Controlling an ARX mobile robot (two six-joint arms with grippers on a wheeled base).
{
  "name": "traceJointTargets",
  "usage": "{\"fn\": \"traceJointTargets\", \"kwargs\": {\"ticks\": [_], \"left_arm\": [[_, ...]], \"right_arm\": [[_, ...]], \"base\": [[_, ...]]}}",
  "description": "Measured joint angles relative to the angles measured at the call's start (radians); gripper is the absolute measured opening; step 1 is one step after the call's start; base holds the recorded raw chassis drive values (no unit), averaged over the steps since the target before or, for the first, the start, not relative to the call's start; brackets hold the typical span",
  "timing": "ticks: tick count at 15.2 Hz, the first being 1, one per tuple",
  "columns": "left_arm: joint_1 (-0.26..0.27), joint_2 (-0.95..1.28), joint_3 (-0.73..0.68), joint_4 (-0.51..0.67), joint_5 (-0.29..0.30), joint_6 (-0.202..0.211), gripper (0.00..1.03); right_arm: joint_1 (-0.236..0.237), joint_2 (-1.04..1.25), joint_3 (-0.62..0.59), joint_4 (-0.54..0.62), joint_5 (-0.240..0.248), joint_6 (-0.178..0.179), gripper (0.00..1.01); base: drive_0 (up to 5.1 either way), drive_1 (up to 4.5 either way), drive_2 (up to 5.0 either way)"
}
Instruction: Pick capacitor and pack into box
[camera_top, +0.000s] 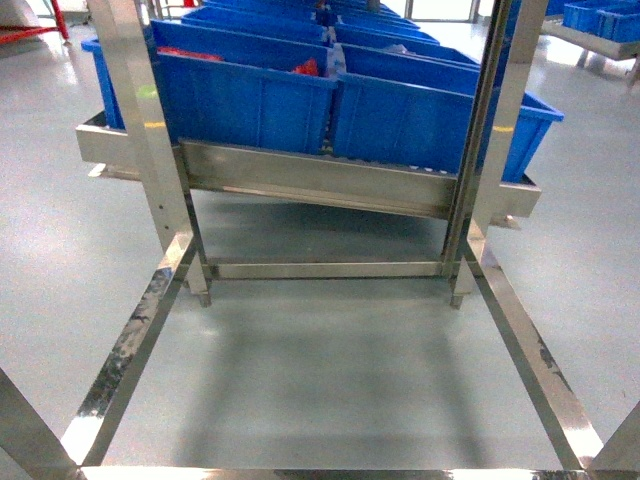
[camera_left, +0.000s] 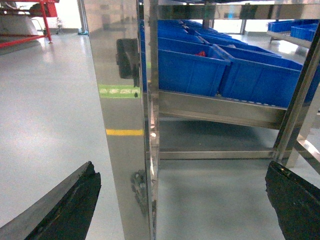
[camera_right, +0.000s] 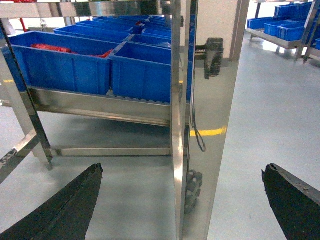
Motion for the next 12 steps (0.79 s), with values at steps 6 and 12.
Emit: {"fn": "traceJointTargets", "kwargs": {"ticks": [6,12], "left_arm": [[0.0,0.0,0.0,-0.002,0.002,0.0,0.98],[0.0,0.0,0.0,-0.001,0.0,0.001,0.98]], "right_arm": [[0.0,0.0,0.0,-0.001,0.001,0.0,0.98],[0.0,0.0,0.0,0.0,0.001,0.0,0.98]], "base": [[0.0,0.0,0.0],[0.0,0.0,0.0]]}}
